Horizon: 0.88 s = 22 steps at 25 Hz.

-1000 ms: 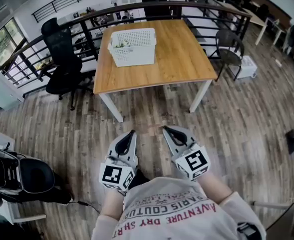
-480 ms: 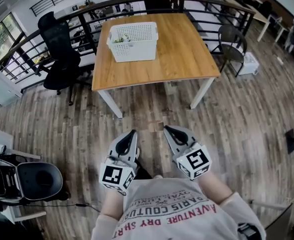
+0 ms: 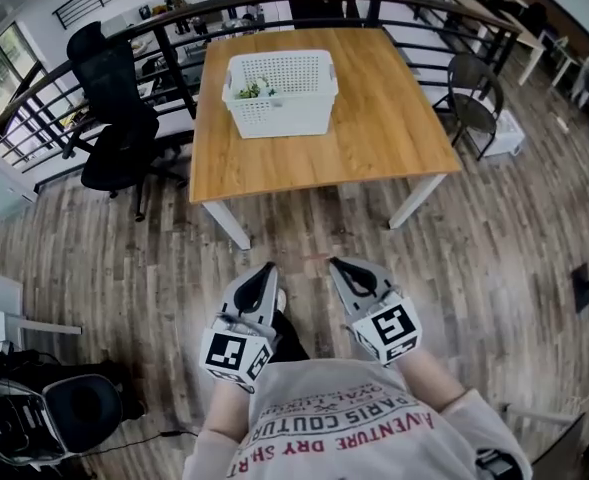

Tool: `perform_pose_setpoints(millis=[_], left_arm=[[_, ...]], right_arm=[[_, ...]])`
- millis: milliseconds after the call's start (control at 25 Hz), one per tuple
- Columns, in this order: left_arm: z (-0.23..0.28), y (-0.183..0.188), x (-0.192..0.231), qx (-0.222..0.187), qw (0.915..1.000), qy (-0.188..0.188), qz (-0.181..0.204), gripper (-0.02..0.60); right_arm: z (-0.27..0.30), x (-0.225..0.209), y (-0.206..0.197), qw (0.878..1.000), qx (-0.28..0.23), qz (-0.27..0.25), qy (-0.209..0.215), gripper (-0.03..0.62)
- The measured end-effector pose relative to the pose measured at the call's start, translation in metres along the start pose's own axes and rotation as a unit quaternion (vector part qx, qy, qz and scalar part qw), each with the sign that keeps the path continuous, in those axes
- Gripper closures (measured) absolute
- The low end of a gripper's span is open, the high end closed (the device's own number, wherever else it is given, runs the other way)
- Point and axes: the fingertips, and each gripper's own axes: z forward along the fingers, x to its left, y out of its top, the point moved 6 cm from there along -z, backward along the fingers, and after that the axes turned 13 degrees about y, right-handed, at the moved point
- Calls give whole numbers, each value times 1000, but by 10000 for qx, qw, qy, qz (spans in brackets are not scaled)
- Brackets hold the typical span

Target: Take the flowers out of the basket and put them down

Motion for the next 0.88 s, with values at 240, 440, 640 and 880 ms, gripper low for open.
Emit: perform_pose_setpoints(millis=[240,440,640,880], left_arm=[[80,34,81,-82,9997,-236,-41,566],[151,60,147,-126,9983,-567,23,566],[204,76,181,-139,9960,-869,154,566],[252,80,218,-111,9968,-795,53,566]], right_arm=[[85,-51,40,9995,7,114,-287,564],[161,-96,76,9982,-63,43,-597,563],[212,-127,99,9969,-54,6,-783,563],[256,-165,106,9968,6,104,-792,563]])
